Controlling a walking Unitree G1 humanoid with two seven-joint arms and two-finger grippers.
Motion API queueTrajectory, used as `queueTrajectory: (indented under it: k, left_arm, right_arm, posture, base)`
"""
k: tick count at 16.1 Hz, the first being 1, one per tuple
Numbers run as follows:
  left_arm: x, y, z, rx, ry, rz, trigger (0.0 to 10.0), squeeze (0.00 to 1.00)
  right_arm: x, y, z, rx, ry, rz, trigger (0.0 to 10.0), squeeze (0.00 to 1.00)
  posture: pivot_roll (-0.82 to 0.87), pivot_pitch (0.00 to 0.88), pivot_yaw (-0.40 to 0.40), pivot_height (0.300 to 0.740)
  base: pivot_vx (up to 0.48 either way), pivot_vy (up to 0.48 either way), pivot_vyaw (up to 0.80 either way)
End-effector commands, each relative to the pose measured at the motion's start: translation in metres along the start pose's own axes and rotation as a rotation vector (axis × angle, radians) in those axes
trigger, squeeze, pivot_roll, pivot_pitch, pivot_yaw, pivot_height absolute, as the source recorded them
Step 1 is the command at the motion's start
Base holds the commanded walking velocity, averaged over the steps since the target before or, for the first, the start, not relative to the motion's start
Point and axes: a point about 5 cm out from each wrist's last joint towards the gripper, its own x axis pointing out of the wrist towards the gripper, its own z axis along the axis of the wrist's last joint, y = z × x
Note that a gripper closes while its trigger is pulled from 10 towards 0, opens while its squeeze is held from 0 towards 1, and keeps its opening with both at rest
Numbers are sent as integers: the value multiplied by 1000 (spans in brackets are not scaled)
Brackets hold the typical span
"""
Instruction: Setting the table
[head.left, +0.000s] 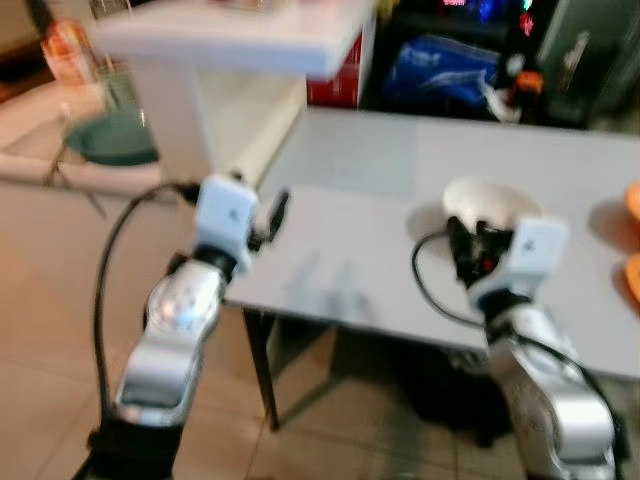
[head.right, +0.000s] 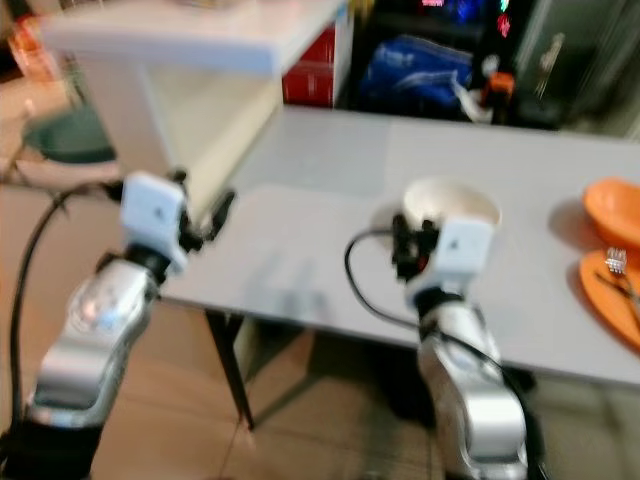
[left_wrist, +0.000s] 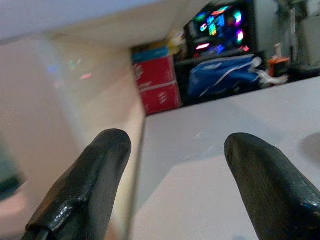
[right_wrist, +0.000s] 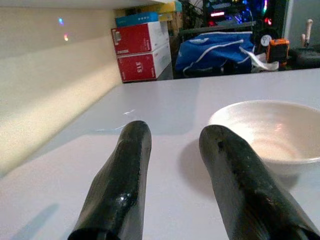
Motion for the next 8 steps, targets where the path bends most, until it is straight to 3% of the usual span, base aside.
queueTrajectory:
  k: [1,4,8]
  left_arm:
    - [1,3,-1,-3,21,27,10000,0]
    - [-3,5,-5,-3,37,56,10000,0]
    - [12,4,6,-11,5,58,10000,0]
  right_arm:
    - [5,-2,4,-17,0,-10,10000,0]
    - [9,4,1,1,25,31,10000,0]
    - [24,10,7,-2,8,58,10000,0]
  posture:
    - [102,45,-14,740]
    - [109,0,-47,740]
    - [108,0,-43,740]
  base:
    - [0,480,-788]
    - [0,480,-792]
    - [0,480,-788]
